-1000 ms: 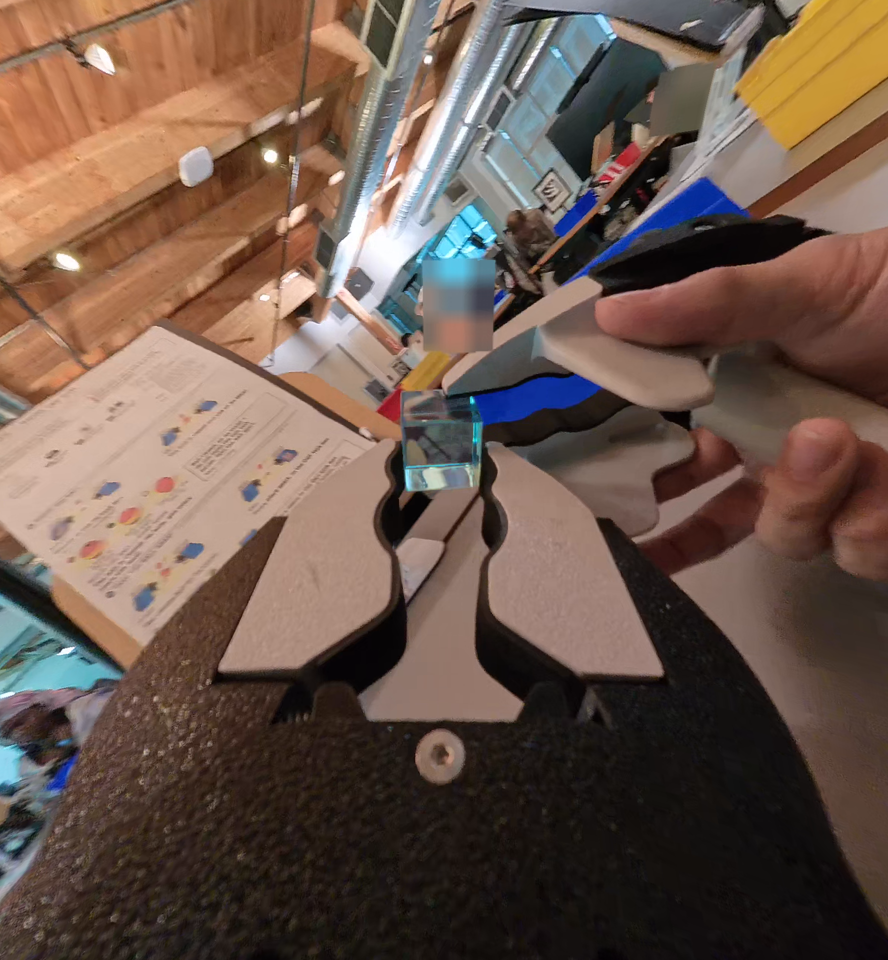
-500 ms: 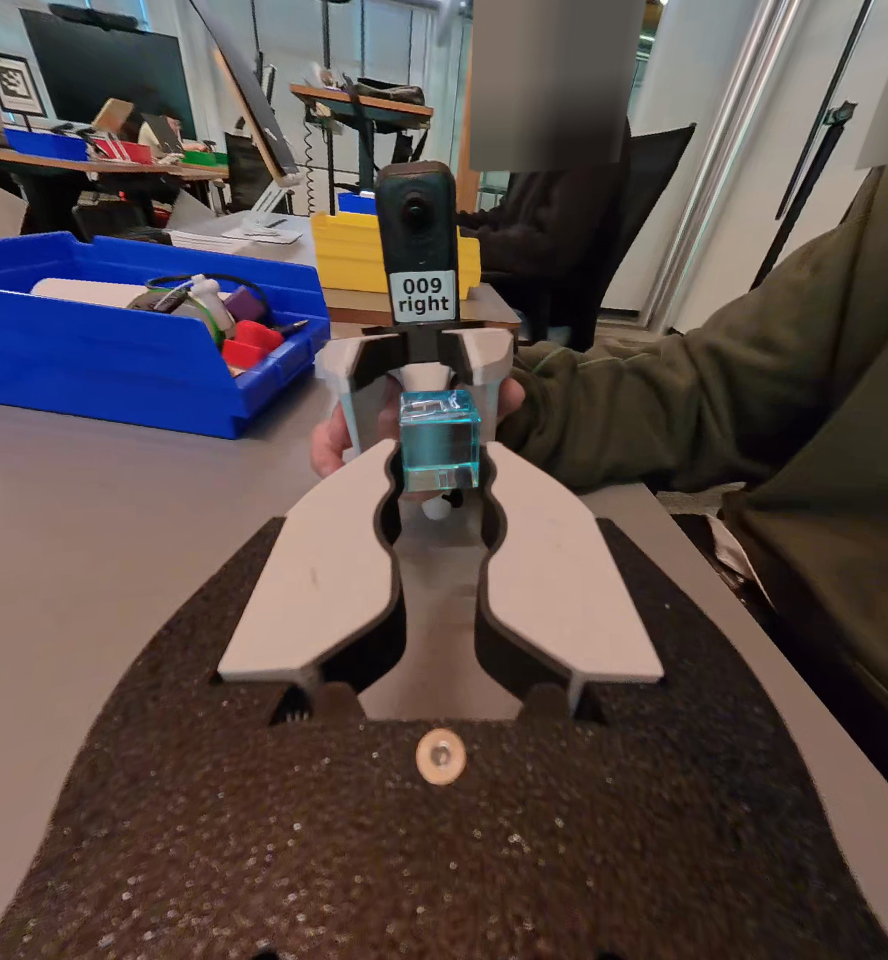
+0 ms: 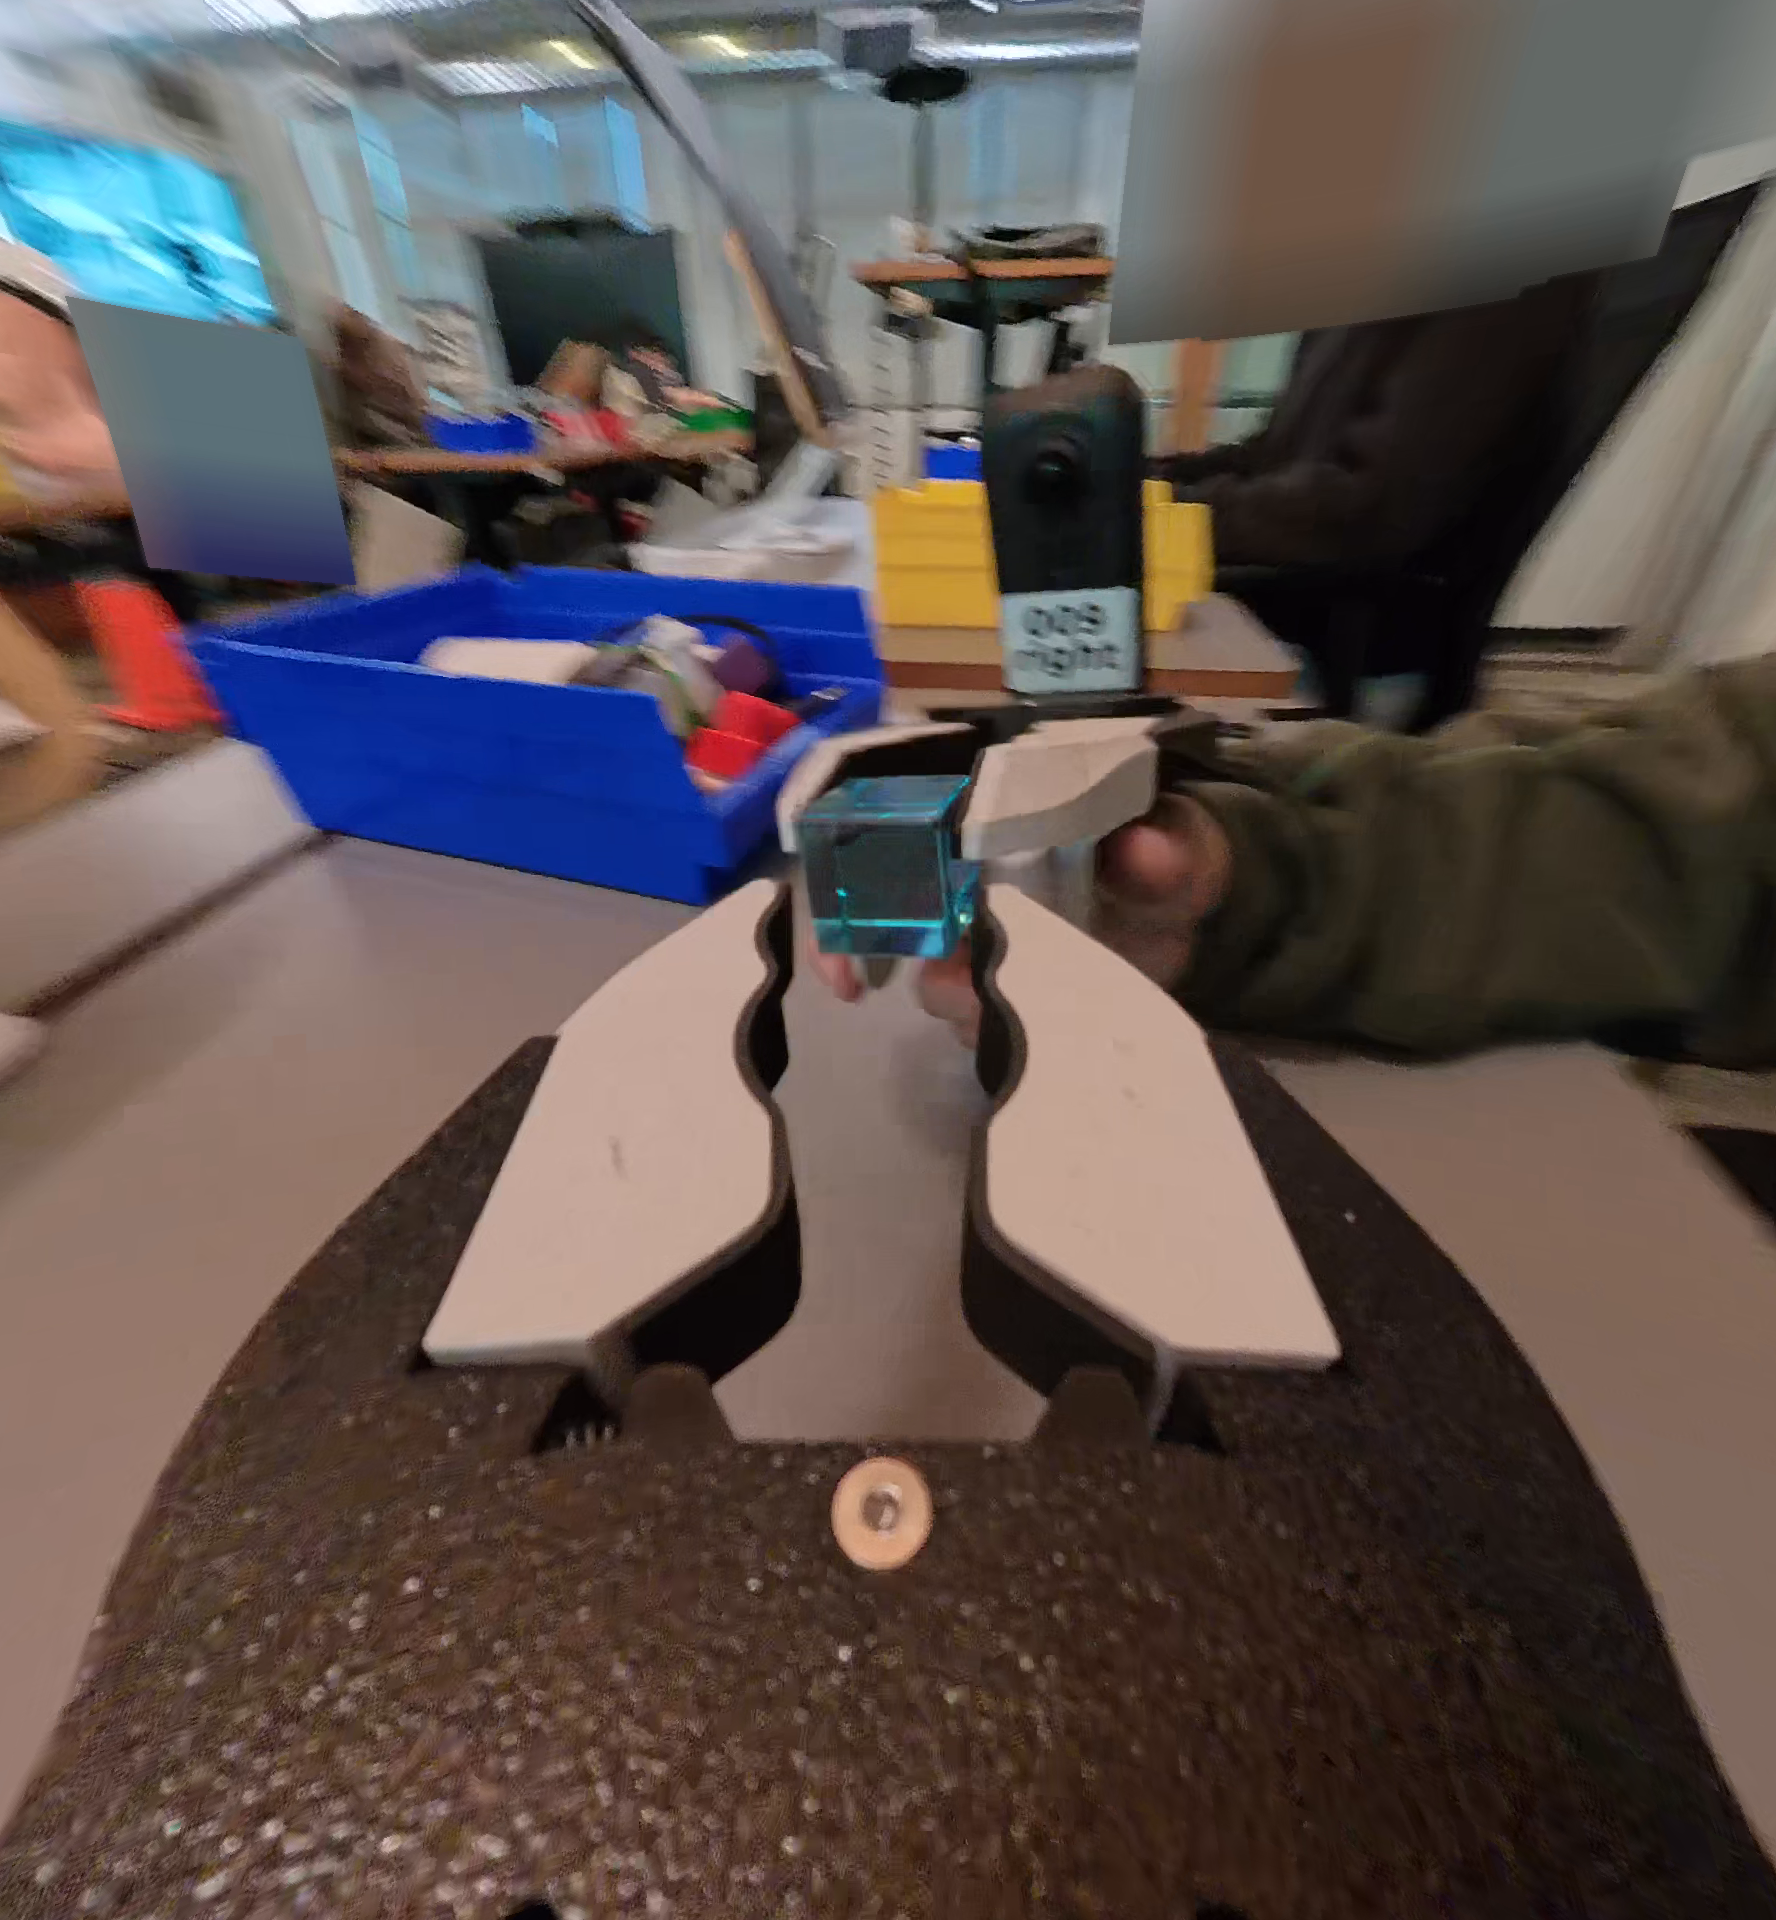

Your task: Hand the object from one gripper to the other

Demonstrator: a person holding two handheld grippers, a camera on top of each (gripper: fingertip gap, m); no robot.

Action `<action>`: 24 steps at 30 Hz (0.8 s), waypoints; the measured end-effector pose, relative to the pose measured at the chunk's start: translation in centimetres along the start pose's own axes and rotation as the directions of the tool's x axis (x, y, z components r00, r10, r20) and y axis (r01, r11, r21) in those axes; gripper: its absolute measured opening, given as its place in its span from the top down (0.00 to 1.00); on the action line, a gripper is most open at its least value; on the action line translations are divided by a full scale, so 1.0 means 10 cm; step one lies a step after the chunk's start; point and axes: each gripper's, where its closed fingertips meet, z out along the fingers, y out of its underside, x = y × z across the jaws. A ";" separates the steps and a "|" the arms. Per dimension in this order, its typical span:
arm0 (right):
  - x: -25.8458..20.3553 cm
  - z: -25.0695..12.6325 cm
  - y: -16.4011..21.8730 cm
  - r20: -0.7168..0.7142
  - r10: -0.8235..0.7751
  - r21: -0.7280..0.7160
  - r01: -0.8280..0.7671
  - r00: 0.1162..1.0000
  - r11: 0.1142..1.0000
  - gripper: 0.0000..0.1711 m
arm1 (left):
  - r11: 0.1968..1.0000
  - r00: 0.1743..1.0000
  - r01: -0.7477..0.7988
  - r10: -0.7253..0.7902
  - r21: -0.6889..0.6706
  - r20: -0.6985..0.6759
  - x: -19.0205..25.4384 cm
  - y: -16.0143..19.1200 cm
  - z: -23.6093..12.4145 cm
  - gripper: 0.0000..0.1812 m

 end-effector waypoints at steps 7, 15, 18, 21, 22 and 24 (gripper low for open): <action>0.32 -0.12 -0.13 0.037 0.515 0.295 -0.502 0.857 0.813 0.85 | 0.779 0.696 -0.604 0.619 -0.171 0.364 -0.08 -0.10 0.11 0.77; 0.06 -0.02 -0.24 0.320 0.657 0.301 -0.730 0.683 0.613 0.85 | 0.571 0.374 -0.743 0.787 -0.349 0.491 -0.13 -0.24 0.07 0.79; 0.01 0.00 -0.27 0.370 0.659 0.317 -0.756 0.655 0.573 0.85 | 0.595 0.388 -0.744 0.755 -0.304 0.528 -0.08 -0.32 0.03 0.84; -0.01 -0.01 -0.30 0.396 0.652 0.301 -0.762 0.647 0.573 0.85 | 0.638 0.454 -0.722 0.728 -0.267 0.514 -0.06 -0.34 0.04 0.84; 0.00 -0.01 -0.29 0.381 0.646 0.293 -0.749 0.661 0.594 0.85 | 0.662 0.489 -0.705 0.713 -0.254 0.502 -0.07 -0.32 0.05 0.84; 0.04 -0.03 -0.26 0.324 0.618 0.280 -0.696 0.717 0.661 0.83 | 0.739 0.594 -0.645 0.645 -0.195 0.480 -0.09 -0.31 0.04 0.85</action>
